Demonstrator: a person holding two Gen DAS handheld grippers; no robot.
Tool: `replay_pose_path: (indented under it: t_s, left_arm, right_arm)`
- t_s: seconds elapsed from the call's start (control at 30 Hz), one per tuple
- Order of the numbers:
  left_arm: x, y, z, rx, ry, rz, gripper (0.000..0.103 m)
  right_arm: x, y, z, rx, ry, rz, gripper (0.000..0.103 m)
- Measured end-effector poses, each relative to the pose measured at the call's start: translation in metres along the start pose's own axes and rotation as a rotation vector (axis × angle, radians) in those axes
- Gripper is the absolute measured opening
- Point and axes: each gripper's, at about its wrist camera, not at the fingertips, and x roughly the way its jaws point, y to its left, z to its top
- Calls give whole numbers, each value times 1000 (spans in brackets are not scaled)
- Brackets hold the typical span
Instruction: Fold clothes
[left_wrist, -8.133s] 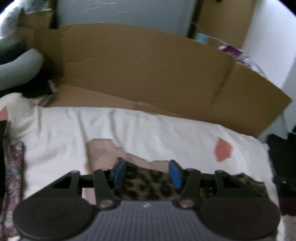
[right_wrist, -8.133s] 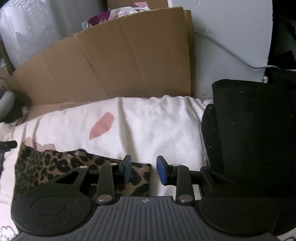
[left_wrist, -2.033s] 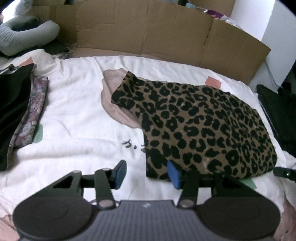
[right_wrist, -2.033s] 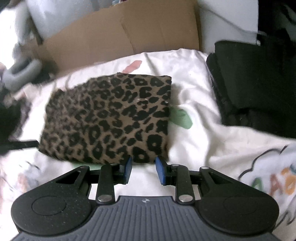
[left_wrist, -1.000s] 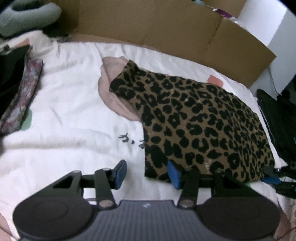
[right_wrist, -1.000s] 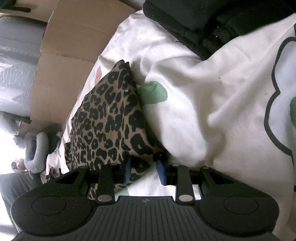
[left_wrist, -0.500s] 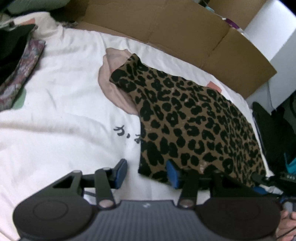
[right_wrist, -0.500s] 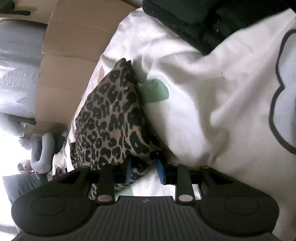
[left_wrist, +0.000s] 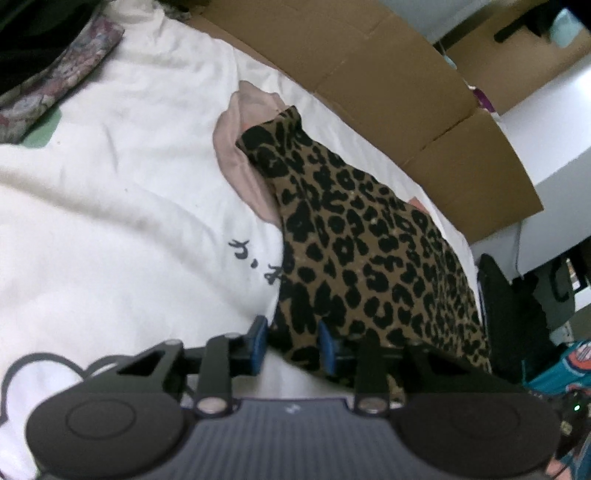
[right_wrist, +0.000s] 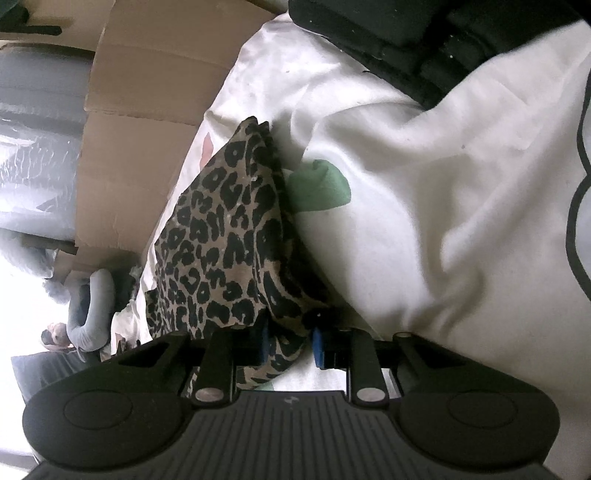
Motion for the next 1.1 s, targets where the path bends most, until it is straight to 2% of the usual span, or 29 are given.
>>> replay_pose_path:
  t_s: [0.03, 0.1, 0.23, 0.47, 0.73, 1.1]
  left_arm:
    - [0, 0, 0, -3, 2, 0, 31]
    - [2, 0, 1, 5, 15, 12, 10]
    - [-2, -5, 9, 10, 35, 27, 6]
    - [-29, -12, 16, 26, 14, 38, 4]
    - [-61, -14, 20, 39, 9, 67, 4]
    - [-109, 5, -1, 15, 54, 160, 4]
  right_arm:
    - [0, -1, 0, 6, 0, 3, 24]
    - [1, -3, 1, 16, 0, 11, 24]
    - [-3, -11, 1, 94, -18, 53, 24]
    - [-12, 0, -3, 67, -35, 71, 10]
    - [-19, 21, -16, -14, 15, 91, 9]
    - [-18, 38, -52, -136, 163, 108, 9]
